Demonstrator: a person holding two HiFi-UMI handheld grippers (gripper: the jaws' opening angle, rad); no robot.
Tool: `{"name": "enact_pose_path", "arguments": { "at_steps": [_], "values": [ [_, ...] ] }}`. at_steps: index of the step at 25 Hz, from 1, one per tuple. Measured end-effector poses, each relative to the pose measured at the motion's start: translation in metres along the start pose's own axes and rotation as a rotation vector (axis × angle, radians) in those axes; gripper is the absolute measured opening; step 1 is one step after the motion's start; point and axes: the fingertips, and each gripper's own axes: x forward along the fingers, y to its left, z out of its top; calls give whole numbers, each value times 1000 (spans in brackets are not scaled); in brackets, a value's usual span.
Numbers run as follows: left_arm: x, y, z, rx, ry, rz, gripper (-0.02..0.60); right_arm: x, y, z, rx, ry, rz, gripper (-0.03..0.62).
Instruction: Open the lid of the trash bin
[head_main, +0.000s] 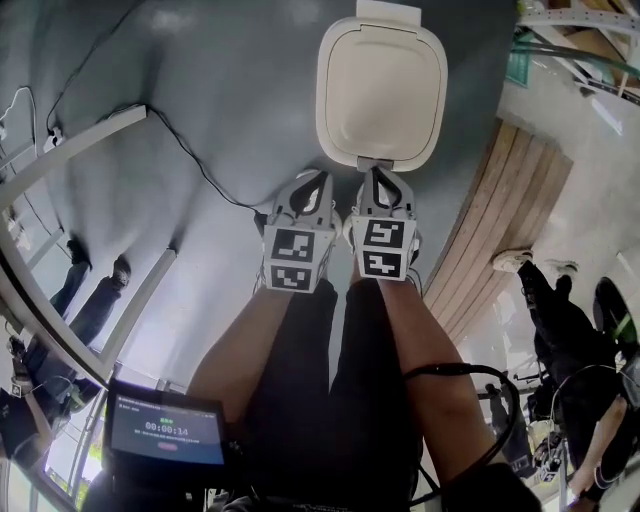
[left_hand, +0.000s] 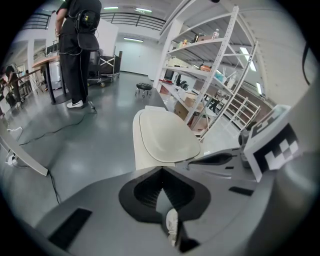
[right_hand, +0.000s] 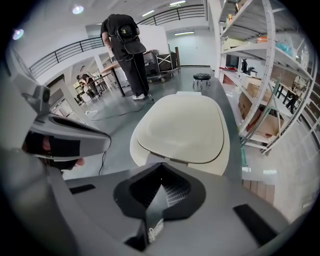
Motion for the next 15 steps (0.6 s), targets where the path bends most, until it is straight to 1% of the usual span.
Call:
{"name": "enact_pose_path", "arguments": {
  "at_steps": [5, 11, 15],
  "values": [
    [8, 2, 0, -8, 4, -6, -2, 7, -3, -1, 0, 9, -3, 2],
    [10, 3, -3, -14, 5, -5, -2, 7, -2, -1, -34, 11, 10, 2],
    [11, 5, -4, -8, 1, 1, -2, 8, -1, -1, -20, 16, 5, 2]
  ]
}}
